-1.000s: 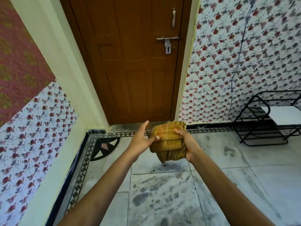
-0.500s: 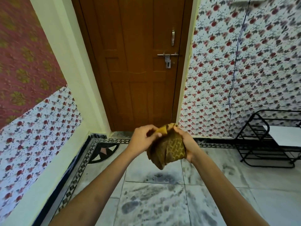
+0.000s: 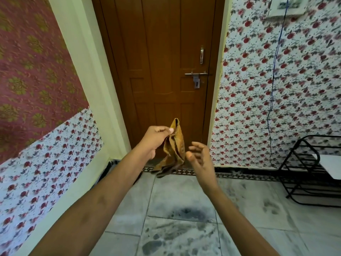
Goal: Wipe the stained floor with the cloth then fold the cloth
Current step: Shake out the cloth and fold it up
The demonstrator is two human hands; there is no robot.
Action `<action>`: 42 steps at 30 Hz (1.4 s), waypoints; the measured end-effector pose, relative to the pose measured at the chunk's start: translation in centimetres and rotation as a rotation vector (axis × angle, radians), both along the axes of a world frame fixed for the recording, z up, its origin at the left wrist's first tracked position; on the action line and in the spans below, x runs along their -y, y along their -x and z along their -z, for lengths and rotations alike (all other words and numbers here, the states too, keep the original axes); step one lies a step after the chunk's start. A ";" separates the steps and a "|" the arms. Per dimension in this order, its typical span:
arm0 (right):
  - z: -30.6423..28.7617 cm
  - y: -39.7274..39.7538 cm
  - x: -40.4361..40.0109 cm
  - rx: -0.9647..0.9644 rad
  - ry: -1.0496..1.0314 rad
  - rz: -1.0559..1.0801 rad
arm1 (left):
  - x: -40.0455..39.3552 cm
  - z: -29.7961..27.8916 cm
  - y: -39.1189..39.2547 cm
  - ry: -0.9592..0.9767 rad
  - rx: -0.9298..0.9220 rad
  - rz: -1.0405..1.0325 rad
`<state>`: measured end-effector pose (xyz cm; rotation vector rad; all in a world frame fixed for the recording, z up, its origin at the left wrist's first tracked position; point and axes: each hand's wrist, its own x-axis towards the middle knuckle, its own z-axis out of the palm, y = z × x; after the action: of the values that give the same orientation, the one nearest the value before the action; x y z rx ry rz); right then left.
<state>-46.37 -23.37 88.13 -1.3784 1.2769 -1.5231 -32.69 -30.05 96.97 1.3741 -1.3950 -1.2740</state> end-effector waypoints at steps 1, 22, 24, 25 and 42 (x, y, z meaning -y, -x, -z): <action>-0.3 -0.9 0.1 -0.017 0.010 -0.114 | 0.3 0.0 -0.3 -0.019 -0.005 -0.012; -3.8 -2.2 6.2 -0.143 -0.321 -0.225 | 3.3 4.0 -7.9 -0.294 -0.191 0.059; -4.4 -0.5 6.8 -0.124 -0.364 -0.119 | 4.0 4.2 -9.4 -0.219 0.010 0.052; -4.7 0.6 7.0 -0.120 -0.378 -0.083 | 4.4 4.0 -10.3 -0.177 0.118 0.049; -7.4 -1.5 7.6 -0.212 -0.316 -0.234 | 4.6 0.9 -9.4 0.248 0.287 0.457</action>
<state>-44.85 -30.92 95.54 -1.4467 1.3615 -0.9915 -23.25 -34.66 96.07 1.1349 -2.0789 -1.1553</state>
